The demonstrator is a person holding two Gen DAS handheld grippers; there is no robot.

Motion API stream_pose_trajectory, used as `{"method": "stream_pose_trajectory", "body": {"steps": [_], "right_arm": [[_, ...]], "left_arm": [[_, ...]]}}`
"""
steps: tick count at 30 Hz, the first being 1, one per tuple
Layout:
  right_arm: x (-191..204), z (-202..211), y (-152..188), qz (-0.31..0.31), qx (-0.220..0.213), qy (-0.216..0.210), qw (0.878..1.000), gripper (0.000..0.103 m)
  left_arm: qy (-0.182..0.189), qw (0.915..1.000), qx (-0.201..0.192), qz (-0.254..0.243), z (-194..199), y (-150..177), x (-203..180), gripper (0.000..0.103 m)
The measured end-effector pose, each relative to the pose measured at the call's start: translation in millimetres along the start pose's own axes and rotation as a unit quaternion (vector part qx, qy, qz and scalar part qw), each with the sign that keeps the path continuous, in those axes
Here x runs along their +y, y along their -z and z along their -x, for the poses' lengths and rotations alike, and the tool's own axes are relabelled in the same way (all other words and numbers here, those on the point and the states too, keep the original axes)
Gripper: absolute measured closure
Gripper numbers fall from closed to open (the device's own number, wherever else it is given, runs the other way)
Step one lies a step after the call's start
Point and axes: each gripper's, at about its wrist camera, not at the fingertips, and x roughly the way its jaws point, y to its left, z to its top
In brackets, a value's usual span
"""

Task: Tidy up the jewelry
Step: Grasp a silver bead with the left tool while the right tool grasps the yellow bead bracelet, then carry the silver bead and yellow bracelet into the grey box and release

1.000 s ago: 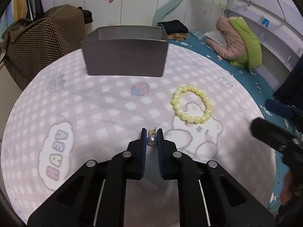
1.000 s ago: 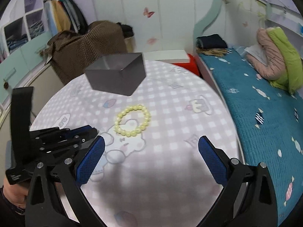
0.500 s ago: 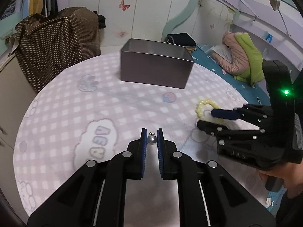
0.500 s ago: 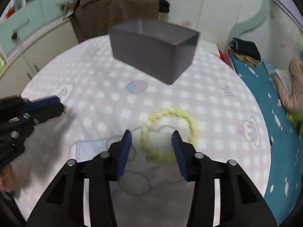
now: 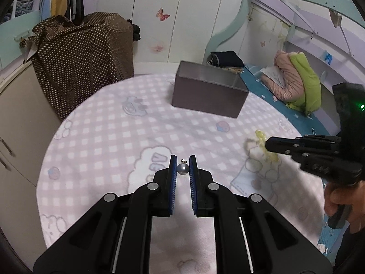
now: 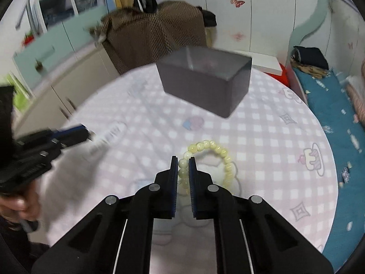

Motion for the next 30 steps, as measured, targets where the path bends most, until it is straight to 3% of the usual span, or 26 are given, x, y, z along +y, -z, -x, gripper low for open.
{"method": "stream_pose_trajectory", "body": {"steps": [8, 16, 23, 30], "right_arm": [[10.2, 38.1, -33.4, -0.013, -0.047, -0.057, 0.997, 0.095], [16.6, 60.8, -69.9, -0.002, -0.082, -0.064, 0.995, 0.095], [9.4, 72.5, -117.3, -0.001, -0.111, -0.063, 0.992, 0.095], [-5.8, 67.8, -158.3, -0.016, -0.124, -0.056, 0.991, 0.095]], "left_arm": [[0.001, 0.9995, -0.029, -0.013, 18.3, -32.1, -2.6, 0.092], [0.007, 0.9985, -0.049, -0.026, 23.3, -85.5, -3.9, 0.092], [0.026, 0.9978, -0.048, -0.037, 4.3, -140.6, -14.2, 0.092], [0.046, 0.9978, -0.018, -0.045, -41.2, -192.8, -32.5, 0.092]]}}
